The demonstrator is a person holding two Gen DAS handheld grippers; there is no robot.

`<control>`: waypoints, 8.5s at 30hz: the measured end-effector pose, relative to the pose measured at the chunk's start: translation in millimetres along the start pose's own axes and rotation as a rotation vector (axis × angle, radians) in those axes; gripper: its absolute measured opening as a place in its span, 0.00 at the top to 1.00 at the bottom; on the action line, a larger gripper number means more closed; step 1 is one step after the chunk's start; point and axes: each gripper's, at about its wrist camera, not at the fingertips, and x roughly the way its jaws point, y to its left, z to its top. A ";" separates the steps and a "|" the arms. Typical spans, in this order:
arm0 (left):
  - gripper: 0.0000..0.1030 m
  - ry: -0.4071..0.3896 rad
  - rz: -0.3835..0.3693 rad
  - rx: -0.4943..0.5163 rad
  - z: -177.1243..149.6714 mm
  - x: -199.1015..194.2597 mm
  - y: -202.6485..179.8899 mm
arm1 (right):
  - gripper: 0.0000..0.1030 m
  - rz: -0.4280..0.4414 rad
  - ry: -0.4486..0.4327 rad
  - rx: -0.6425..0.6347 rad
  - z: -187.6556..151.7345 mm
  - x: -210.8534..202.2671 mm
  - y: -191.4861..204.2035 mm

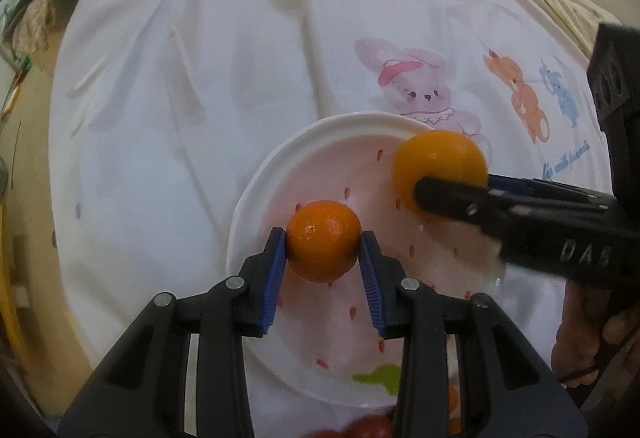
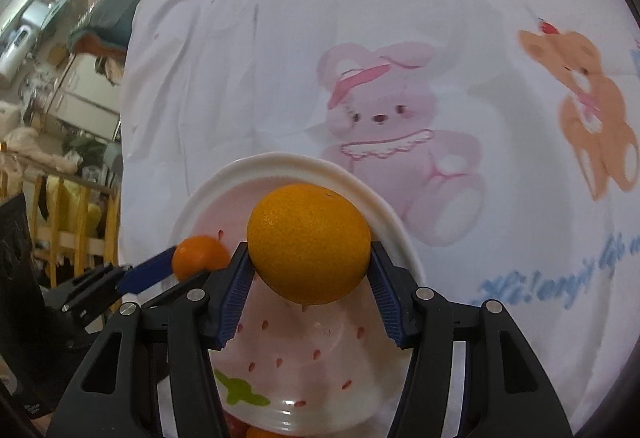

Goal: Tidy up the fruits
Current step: 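Carry both fruits onto the pink plate and open both tools, then withdraw both tools from the plate back toward the fruit, then grasp the other large orange with the left tool, then grasp a tangerine with the right tool while the left tool lifts the orange, then carry the orange and tangerine onto the pink plate with both tools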

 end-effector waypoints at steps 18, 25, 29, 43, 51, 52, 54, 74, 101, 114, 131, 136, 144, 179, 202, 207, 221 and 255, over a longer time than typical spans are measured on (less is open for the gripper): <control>0.66 0.031 -0.030 -0.050 3.3 6.4 8.3 | 0.39 0.049 0.016 0.041 4.4 3.9 -0.6; 0.42 0.025 -0.018 -0.038 3.1 3.8 6.5 | 0.38 0.070 0.026 0.074 5.0 6.7 -3.3; 0.37 0.007 0.001 -0.031 3.0 -0.8 6.6 | 0.34 0.090 0.016 0.084 4.8 3.6 -4.0; 0.37 0.004 0.008 -0.028 3.5 -1.7 3.3 | 0.32 0.090 -0.038 0.086 7.2 -15.6 -6.1; 0.37 -0.037 0.015 -0.039 0.3 -18.7 -0.1 | 0.15 0.036 -0.117 0.080 -1.1 -45.4 -6.7; 0.37 -0.044 0.014 -0.045 -2.3 -23.0 0.9 | 0.15 0.030 -0.125 0.078 -3.1 -49.9 -6.2; 0.37 -0.051 0.016 -0.052 -5.7 -29.4 1.4 | 0.14 0.016 -0.137 0.068 -7.8 -58.3 -4.9; 0.37 -0.247 0.031 -0.029 -63.2 -116.2 -3.0 | 0.13 -0.132 -0.375 0.018 -118.4 -148.2 12.9; 0.35 -0.189 0.018 -0.119 -140.8 -113.7 -7.9 | 0.13 -0.160 -0.283 0.103 -198.3 -139.7 18.3; 0.35 -0.022 -0.057 -0.158 -142.7 -78.9 -4.5 | 0.13 -0.181 -0.245 0.237 -199.8 -124.7 -17.7; 0.35 0.161 -0.121 -0.063 -166.4 -40.3 -45.5 | 0.13 -0.182 -0.222 0.255 -196.4 -115.4 -20.3; 0.36 0.161 -0.133 -0.067 -165.9 -36.9 -43.6 | 0.13 -0.187 -0.230 0.260 -197.6 -117.1 -21.4; 0.45 0.153 -0.149 -0.037 -168.7 -40.5 -41.8 | 0.13 -0.186 -0.240 0.262 -198.1 -120.3 -23.2; 0.46 -0.021 -0.101 -0.202 -155.7 -96.0 9.6 | 0.55 -0.148 0.093 -0.112 -216.6 -44.2 45.7; 0.46 -0.029 -0.067 -0.209 -160.9 -92.7 16.7 | 0.55 0.049 -0.193 0.042 -203.3 -116.5 27.5; 0.46 -0.026 -0.057 -0.200 -162.8 -98.7 13.1 | 0.55 0.127 -0.261 0.070 -197.4 -134.8 21.7; 0.46 -0.064 -0.019 -0.142 -125.9 -114.8 14.7 | 0.55 0.144 -0.392 0.128 -161.9 -175.0 -12.6; 0.46 0.039 0.012 -0.077 -23.0 -21.3 6.1 | 0.55 0.088 -0.223 0.051 -34.6 -82.0 -27.4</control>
